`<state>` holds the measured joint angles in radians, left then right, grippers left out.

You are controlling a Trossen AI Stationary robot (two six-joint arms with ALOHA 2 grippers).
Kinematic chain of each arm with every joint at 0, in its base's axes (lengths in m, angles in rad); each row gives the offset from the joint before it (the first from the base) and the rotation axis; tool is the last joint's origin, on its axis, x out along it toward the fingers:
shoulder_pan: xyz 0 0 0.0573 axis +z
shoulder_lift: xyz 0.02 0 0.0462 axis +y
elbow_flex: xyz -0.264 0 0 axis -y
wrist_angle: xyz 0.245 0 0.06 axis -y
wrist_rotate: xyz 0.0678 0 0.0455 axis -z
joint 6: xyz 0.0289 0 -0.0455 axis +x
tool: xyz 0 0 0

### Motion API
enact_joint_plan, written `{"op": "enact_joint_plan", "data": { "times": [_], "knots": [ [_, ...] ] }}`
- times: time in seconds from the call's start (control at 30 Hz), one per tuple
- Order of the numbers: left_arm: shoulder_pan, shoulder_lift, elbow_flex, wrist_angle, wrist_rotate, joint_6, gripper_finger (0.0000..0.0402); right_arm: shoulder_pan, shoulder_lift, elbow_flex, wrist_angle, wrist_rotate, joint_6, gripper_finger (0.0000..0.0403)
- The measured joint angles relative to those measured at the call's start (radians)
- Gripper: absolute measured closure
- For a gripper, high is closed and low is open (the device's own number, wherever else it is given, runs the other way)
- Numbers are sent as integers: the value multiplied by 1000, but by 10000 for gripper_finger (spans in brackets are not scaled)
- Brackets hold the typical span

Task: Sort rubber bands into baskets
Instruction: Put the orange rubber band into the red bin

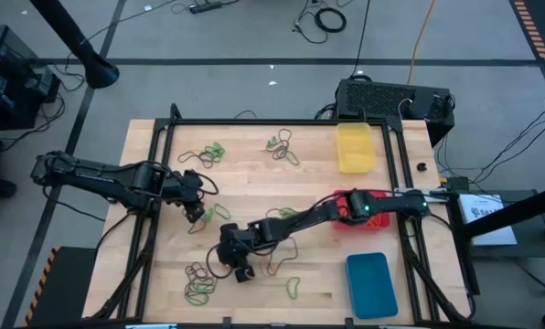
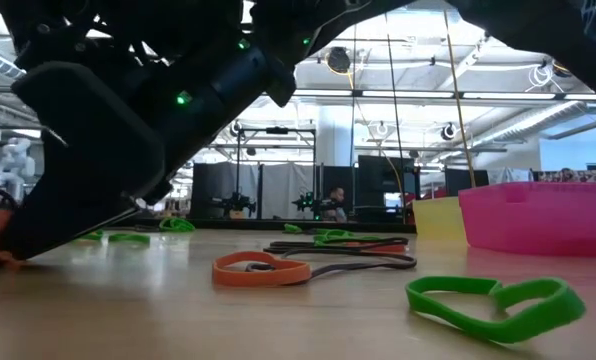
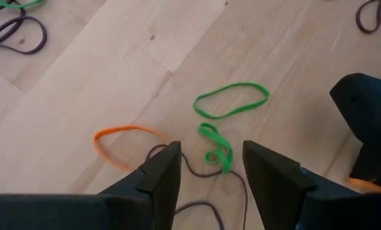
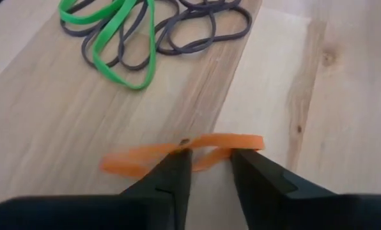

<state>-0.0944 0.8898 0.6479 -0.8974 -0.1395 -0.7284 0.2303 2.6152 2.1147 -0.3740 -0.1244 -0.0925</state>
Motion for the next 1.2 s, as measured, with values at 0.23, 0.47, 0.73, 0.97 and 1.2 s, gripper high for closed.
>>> {"op": "enact_joint_plan", "data": {
  "times": [0.23, 0.47, 0.73, 0.97, 1.2],
  "knots": [
    [0, 0, 0, -1, -10, 0, 226, -11, -1, -2, -1, -23, -31, 394],
    [0, 0, 0, -1, -23, 21, 226, -21, -25, -5, -10, -19, -16, 400],
    [0, 0, 0, -2, -26, 61, 226, -58, -141, -11, -155, 129, 2, 402],
    [0, 0, 0, 2, -42, 120, 226, -74, -289, -6, -599, 161, 75, 402],
    [0, 0, 0, 3, -96, 140, 226, -77, -379, -6, -1158, 207, 107, 403]
  ]
}}
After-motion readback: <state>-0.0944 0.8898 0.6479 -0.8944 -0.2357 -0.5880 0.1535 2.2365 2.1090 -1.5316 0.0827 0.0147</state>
